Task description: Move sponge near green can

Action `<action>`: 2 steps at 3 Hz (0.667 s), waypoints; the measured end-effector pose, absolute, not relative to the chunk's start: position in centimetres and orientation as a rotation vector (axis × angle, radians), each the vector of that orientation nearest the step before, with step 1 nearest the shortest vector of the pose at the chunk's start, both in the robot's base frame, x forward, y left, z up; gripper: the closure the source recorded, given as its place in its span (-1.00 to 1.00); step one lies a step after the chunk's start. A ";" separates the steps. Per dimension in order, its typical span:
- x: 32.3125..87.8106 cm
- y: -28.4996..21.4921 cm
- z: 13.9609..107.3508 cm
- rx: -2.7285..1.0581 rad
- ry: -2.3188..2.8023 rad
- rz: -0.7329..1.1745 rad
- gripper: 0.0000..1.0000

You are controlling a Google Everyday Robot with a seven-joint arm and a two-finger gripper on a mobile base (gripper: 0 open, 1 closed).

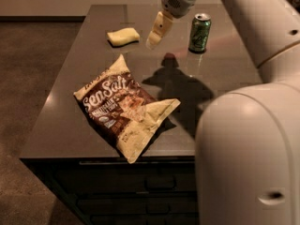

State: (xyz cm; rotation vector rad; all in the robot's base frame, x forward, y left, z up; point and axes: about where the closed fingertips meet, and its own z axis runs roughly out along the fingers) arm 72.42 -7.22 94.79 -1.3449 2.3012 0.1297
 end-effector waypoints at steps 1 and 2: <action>76.2 -4.6 93.4 -1.259 2.311 0.187 -1.00; 79.4 -2.5 91.8 -1.172 2.324 0.212 -1.00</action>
Offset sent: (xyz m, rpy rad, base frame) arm 0.1335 0.0623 -0.0234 0.1506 -0.0037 -0.1727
